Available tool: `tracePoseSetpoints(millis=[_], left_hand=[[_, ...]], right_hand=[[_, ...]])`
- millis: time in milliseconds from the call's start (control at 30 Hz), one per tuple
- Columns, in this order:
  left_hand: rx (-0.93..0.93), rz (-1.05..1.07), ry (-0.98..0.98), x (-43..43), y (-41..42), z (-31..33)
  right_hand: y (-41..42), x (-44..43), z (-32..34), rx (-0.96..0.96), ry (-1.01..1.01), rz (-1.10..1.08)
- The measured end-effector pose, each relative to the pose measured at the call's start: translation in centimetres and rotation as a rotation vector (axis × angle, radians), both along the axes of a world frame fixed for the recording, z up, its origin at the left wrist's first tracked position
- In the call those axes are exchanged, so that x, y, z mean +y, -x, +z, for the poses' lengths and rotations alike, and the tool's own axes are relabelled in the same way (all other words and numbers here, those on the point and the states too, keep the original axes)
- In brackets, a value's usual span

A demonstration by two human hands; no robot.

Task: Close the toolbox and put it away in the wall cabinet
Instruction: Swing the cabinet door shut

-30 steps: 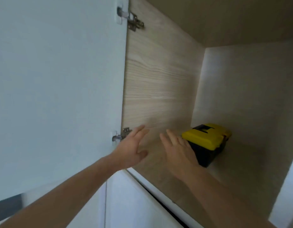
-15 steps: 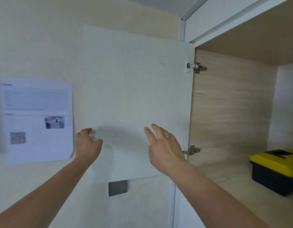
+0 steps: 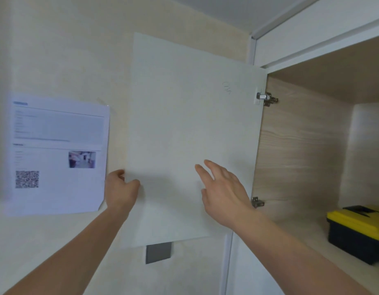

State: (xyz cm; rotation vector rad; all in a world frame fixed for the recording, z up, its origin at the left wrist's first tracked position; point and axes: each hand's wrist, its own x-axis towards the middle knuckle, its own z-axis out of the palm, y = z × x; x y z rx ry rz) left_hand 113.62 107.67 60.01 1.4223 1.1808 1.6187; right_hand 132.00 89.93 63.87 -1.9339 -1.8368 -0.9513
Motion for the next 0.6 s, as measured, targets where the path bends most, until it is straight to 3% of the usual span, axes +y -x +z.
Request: tracePoseSetpoints(millis=[167, 300, 600], left_hand=[[0.121, -0.102, -0.069, -2.3, 1.6, -1.1], [0.193, -0.161, -0.262, -6.7, 2.9, -2.8], [0.173, -0.469, -0.618, -17.9, 1.6, -3.8]], right_hand=[[1.0, -1.3, 0.8, -0.037, -0.033, 0.025], [2.0, -3.2, 1.9, -0.066, -0.093, 0.072], [4.1, -10.9, 5.2, -0.293, -0.262, 0.279]])
